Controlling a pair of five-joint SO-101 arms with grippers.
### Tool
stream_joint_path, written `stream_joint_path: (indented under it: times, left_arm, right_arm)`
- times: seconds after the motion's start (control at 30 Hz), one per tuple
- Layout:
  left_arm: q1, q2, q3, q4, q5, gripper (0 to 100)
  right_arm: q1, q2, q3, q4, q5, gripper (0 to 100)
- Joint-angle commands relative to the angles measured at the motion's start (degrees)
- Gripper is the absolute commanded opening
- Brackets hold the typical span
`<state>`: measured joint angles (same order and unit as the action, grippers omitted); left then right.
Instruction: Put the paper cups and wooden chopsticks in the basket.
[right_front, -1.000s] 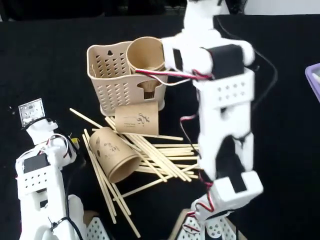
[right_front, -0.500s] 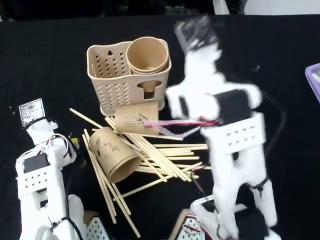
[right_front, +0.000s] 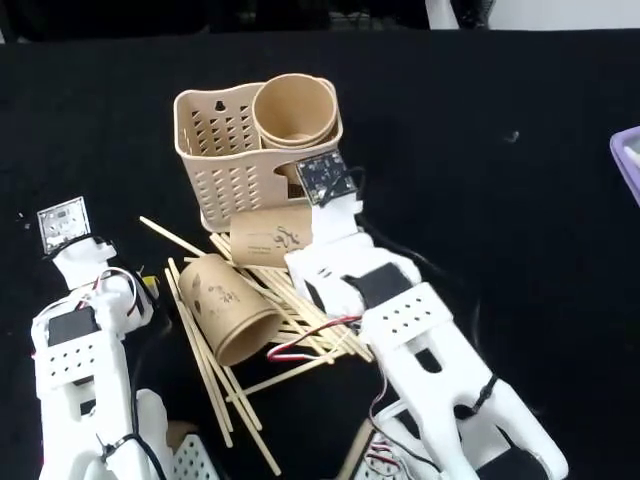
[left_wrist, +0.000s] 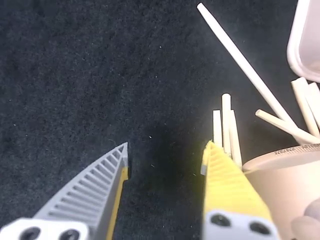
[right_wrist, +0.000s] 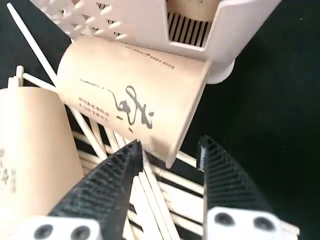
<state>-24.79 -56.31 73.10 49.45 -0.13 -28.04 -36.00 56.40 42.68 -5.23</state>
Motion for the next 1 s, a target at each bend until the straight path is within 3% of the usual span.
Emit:
stream_joint_path:
  times: [0.0,0.3,0.57,0.97]
  left_arm:
    - [-0.4,-1.1,-0.5,-0.9,0.2,24]
    - [-0.4,-1.1,-0.5,-0.9,0.1,24]
    - [-0.4,-1.1,-0.5,-0.9,0.2,24]
    - [-0.4,-1.1,-0.5,-0.9,0.2,24]
  right_arm:
    - [-1.0,-2.6,0.0,-2.5,-0.7,19.8]
    - [-7.6,-2.5,2.0,-4.4,-0.2,19.8]
    - [-7.5,-2.5,7.6,-11.2,-0.2,19.7]
    - [-7.5,-2.5,8.0,-11.7,-0.2,19.4]
